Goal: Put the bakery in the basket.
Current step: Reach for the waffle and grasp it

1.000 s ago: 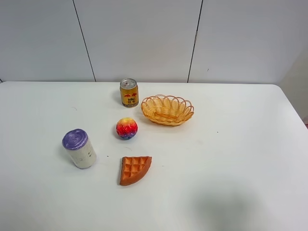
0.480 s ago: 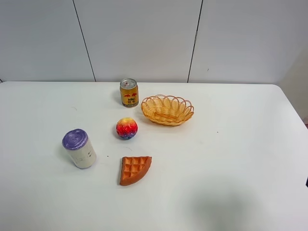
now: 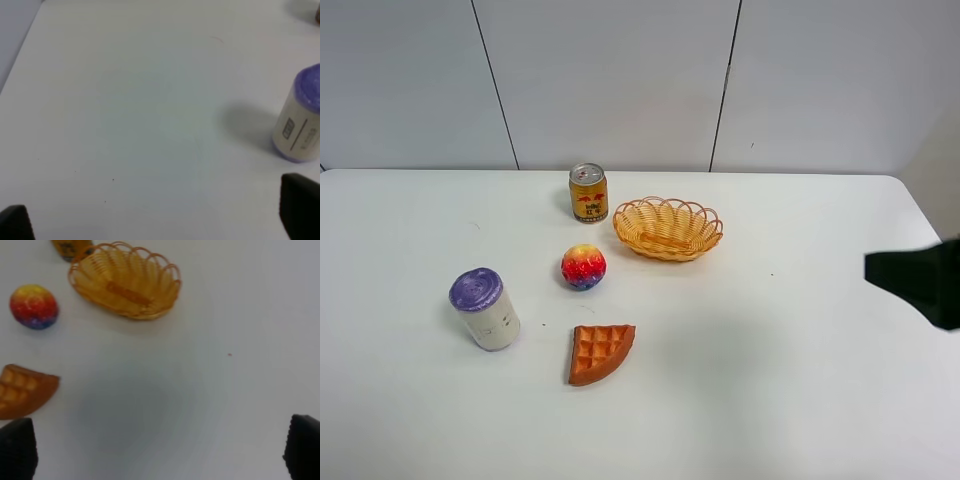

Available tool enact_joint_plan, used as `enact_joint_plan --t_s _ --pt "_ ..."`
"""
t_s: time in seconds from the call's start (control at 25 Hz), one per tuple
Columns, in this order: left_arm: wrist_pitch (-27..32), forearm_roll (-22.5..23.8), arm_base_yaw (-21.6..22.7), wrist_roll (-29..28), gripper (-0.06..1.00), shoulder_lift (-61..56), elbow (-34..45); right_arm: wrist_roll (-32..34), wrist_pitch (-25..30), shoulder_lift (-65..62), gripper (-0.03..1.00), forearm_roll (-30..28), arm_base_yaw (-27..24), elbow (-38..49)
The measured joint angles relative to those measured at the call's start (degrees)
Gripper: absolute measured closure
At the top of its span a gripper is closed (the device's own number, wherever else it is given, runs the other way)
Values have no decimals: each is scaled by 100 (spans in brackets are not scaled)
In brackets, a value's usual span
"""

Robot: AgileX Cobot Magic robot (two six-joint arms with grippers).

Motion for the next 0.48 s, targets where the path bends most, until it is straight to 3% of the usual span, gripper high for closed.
enact_joint_plan --t_s 0.12,0.32,0.48 --pt "0 0 0 0 -5 0 0 -262 -324 1134 -3 230 502 -441" --pt "0 0 0 0 -5 0 0 -274 -1070 2810 -3 90 2113 -927" --pt "0 0 0 0 -5 0 0 -22 -1050 4202 -3 29 3231 -1627"
